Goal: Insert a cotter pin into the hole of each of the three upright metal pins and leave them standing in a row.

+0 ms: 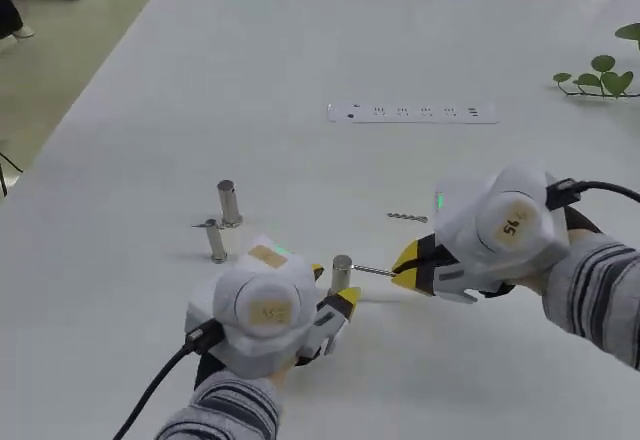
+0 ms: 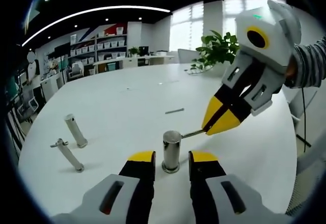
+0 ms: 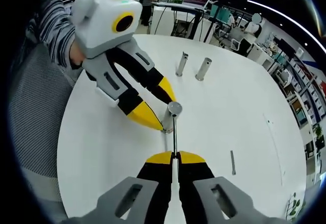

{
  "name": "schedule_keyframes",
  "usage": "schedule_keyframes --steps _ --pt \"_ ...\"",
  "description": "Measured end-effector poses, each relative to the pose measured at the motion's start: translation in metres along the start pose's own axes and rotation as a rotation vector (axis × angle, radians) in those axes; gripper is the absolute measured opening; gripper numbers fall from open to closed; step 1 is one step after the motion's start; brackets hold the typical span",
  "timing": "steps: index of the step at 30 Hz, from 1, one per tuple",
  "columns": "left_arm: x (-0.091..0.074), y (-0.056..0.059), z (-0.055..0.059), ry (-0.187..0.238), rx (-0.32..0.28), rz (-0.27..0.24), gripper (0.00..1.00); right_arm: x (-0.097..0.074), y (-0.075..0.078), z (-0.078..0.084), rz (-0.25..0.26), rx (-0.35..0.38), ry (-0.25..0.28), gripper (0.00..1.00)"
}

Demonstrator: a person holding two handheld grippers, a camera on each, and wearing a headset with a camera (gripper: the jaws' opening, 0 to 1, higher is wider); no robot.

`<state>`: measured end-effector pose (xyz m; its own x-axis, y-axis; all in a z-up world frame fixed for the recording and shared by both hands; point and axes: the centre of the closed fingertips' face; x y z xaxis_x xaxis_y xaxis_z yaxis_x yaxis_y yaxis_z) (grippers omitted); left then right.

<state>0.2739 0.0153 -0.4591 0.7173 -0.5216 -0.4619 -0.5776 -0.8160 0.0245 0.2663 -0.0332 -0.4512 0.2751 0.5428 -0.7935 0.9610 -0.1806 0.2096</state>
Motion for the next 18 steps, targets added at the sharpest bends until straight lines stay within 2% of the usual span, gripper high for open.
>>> schedule_keyframes --steps 5,7,14,18 --pt "0.007 0.000 0.001 -0.001 -0.015 -0.003 0.20 0.001 0.000 -0.001 -0.003 -0.004 0.000 0.00" --pt "0.010 -0.001 0.005 -0.018 -0.009 -0.009 0.19 0.002 0.000 -0.002 -0.007 -0.005 -0.001 0.00" --pt "0.013 -0.002 0.011 -0.040 -0.011 -0.012 0.15 0.004 0.001 -0.007 -0.006 -0.047 -0.017 0.00" --pt "0.016 -0.002 0.011 -0.035 -0.018 -0.013 0.12 0.004 0.001 -0.007 -0.010 -0.052 -0.029 0.00"
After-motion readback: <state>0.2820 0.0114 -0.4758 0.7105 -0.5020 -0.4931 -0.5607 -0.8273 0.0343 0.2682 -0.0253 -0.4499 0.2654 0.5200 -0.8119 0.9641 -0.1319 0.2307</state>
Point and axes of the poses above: the centre of the closed fingertips' face, and the gripper's own axes: x roughly forward along the fingers, y roughly to its right, z roughly out of its underside, and after that the axes turned 2 degrees about x, right-handed
